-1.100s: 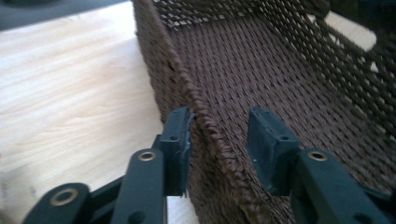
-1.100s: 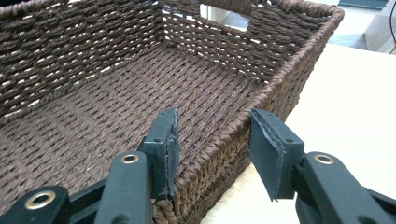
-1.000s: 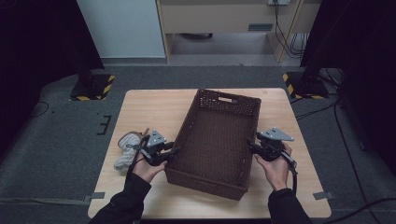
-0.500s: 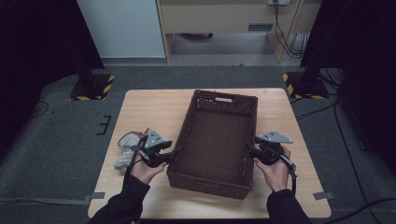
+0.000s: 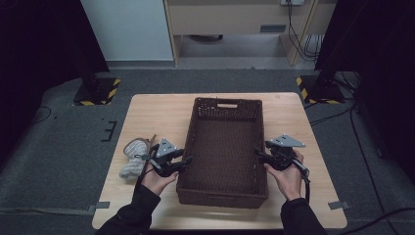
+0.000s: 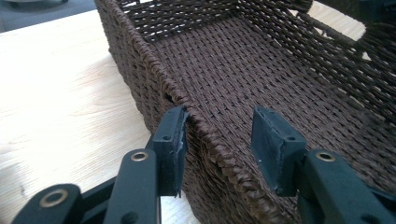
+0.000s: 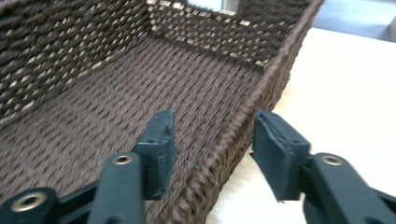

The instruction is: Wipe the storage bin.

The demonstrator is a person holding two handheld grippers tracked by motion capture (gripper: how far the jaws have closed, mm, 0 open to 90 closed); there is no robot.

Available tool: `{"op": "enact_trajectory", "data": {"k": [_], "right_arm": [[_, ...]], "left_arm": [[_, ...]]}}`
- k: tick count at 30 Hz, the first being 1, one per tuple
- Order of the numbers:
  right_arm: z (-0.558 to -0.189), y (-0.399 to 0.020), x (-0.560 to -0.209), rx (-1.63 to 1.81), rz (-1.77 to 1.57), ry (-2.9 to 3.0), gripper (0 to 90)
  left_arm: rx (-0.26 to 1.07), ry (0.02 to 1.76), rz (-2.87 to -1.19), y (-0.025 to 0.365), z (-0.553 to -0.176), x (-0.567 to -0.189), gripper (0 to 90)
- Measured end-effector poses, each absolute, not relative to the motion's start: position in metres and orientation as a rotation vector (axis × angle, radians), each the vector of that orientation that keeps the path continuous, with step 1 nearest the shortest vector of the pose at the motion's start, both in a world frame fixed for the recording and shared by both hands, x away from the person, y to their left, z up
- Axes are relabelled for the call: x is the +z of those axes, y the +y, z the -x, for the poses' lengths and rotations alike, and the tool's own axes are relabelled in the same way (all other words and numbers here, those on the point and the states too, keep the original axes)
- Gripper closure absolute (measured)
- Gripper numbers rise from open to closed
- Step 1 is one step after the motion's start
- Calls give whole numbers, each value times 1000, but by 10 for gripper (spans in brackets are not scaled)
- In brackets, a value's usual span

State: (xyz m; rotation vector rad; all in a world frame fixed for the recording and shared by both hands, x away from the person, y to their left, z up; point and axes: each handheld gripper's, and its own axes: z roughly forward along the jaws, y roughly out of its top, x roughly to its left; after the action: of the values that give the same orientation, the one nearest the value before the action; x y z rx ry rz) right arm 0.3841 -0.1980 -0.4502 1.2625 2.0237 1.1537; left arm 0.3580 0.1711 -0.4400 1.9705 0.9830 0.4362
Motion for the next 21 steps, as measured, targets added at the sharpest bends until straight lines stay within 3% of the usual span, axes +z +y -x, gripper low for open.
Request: {"op": "enact_trajectory", "data": {"k": [5,10,21], "right_arm": [[-388,-205,-453,1095,-1270,2028,498],[-386,-205,-456,1080,-1273,2063,627],[-383,-209,-455,1065,-1258,2083,642]], "left_arm": [[434,952,-1988,164,-355,-440,537],[428,925,-1987,169,-355,-434,487],[471,1017,-1885,229,-361,-412,396]]}}
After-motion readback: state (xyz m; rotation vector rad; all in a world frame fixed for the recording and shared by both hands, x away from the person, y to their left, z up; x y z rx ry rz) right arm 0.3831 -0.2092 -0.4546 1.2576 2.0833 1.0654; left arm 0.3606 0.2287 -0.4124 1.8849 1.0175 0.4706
